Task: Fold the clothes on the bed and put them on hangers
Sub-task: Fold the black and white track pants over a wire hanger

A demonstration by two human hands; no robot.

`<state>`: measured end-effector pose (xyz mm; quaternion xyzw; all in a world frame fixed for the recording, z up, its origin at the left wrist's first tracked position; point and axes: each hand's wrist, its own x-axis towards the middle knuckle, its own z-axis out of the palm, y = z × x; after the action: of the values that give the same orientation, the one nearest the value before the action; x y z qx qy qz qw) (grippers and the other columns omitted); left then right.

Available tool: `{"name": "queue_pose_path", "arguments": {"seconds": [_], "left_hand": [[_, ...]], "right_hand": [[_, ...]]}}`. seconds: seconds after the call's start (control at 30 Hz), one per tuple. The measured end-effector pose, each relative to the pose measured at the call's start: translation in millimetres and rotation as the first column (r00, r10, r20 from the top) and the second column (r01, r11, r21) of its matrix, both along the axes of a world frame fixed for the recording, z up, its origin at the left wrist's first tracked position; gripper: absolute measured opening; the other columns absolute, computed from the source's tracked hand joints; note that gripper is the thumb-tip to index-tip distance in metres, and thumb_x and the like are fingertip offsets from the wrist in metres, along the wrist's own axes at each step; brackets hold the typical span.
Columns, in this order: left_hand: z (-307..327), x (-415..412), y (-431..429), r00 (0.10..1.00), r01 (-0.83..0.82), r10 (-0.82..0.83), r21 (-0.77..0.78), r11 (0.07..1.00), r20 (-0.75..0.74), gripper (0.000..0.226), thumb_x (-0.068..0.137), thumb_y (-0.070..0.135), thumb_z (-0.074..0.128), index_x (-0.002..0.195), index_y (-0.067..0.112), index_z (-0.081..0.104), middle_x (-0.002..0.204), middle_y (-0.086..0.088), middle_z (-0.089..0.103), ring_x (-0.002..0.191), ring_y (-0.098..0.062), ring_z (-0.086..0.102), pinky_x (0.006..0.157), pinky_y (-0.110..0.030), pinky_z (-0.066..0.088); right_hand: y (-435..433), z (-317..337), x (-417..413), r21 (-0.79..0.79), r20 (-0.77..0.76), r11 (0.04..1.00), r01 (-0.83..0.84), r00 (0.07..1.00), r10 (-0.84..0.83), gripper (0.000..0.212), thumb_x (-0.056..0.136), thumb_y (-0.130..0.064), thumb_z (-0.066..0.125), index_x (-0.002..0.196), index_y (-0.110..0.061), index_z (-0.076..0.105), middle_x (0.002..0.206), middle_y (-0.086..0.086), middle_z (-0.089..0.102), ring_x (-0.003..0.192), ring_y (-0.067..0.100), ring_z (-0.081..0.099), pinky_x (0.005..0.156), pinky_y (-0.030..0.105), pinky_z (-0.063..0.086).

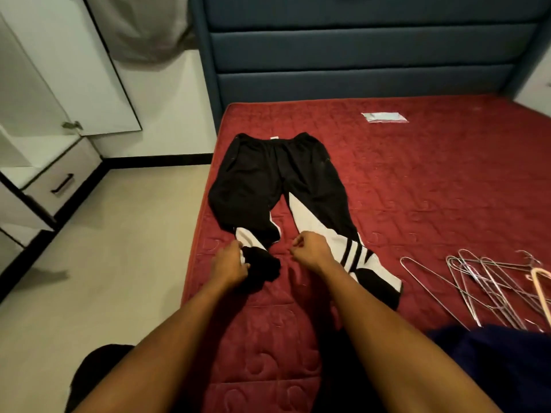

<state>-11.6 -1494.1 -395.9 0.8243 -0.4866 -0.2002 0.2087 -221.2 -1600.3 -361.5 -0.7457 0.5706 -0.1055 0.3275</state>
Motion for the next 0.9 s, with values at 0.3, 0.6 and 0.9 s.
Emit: {"name": "queue_pose_path", "arguments": {"seconds": [0.3,0.6,0.9], "left_hand": [[61.8,48.4,83.2,0.755,0.486,-0.017,0.541,0.687,-0.656,0.013,0.089,0.023,0.078,0.088,0.012,0.072,0.079,-0.009,0.073,0.072,-0.026,0.073,0.065,-0.035,0.062],[63.4,73.4,82.1,0.953,0.180,0.055,0.701,0.690,-0.299,0.026,0.093,0.013,0.068,0.116,0.001,0.065,0.108,-0.018,0.075,0.094,-0.035,0.075,0.073,-0.039,0.063],[53.4,43.5,77.3,0.856,-0.105,0.239,0.298,0.949,-0.459,0.025,0.092,0.016,0.069,0.112,0.001,0.065,0.092,-0.014,0.067,0.077,-0.028,0.067,0.072,-0.044,0.061]], "right_hand": [[27.3,-25.3,54.4,0.332,0.261,0.942,0.047,0.955,-0.140,0.051,0.089,-0.051,0.065,0.114,-0.007,0.059,0.107,0.017,0.072,0.088,0.030,0.073,0.071,0.040,0.056],[62.1,-16.6,68.6,0.479,0.169,0.878,0.008,0.980,-0.101,0.020,0.095,-0.025,0.064,0.098,-0.006,0.063,0.077,0.010,0.068,0.061,0.022,0.066,0.065,0.038,0.059],[91.7,-17.2,80.8,0.658,0.212,0.745,-0.107,0.976,-0.048,0.015,0.099,-0.022,0.055,0.092,-0.011,0.063,0.090,0.011,0.072,0.069,0.023,0.067,0.065,0.027,0.051]]}}
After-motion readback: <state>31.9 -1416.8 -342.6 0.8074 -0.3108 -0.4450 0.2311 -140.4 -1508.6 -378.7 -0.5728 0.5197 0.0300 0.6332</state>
